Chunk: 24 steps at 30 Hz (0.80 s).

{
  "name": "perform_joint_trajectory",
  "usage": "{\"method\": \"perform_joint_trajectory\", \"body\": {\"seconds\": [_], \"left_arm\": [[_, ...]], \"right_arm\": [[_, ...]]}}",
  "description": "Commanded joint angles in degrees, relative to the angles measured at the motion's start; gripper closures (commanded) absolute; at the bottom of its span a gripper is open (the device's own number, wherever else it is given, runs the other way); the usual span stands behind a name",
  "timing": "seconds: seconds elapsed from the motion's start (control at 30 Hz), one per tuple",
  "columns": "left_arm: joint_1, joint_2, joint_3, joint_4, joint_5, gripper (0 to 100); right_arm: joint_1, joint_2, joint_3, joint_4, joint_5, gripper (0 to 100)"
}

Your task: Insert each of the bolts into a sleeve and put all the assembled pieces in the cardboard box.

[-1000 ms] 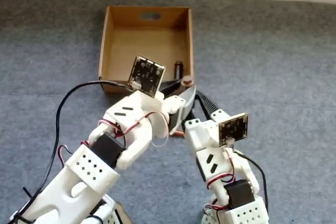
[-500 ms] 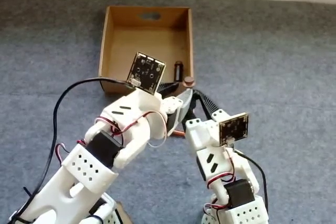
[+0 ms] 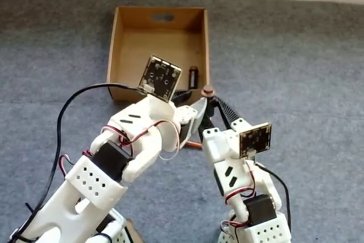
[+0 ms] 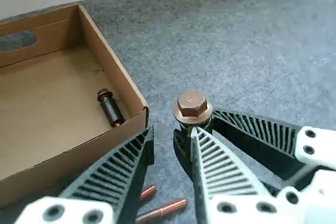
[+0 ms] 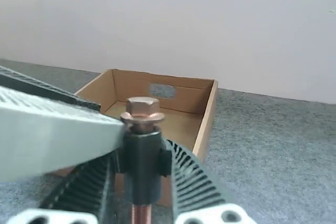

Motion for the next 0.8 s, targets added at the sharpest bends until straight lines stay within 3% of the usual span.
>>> {"method": "perform_joint_trajectory", "body": {"seconds": [0.0, 0.37, 0.53, 0.77], "left_arm": [[0.22, -0.66, -2.59, 2.81, -4.48, 88], [0.04, -1.10, -2.59, 6.33, -5.63, 88], [0.04, -8.92, -2.24, 6.33, -5.71, 88], [-6.73, -20.35, 2.51, 7.65, -15.21, 88]], "right_arm": [[0.75, -0.75, -0.92, -1.36, -0.09, 99.1], [0.75, -0.75, -0.84, -1.36, -0.09, 99.1], [0.75, -0.75, -0.84, -1.36, -0.09, 99.1], [0.75, -0.75, -0.84, -1.36, -0.09, 99.1]]}}
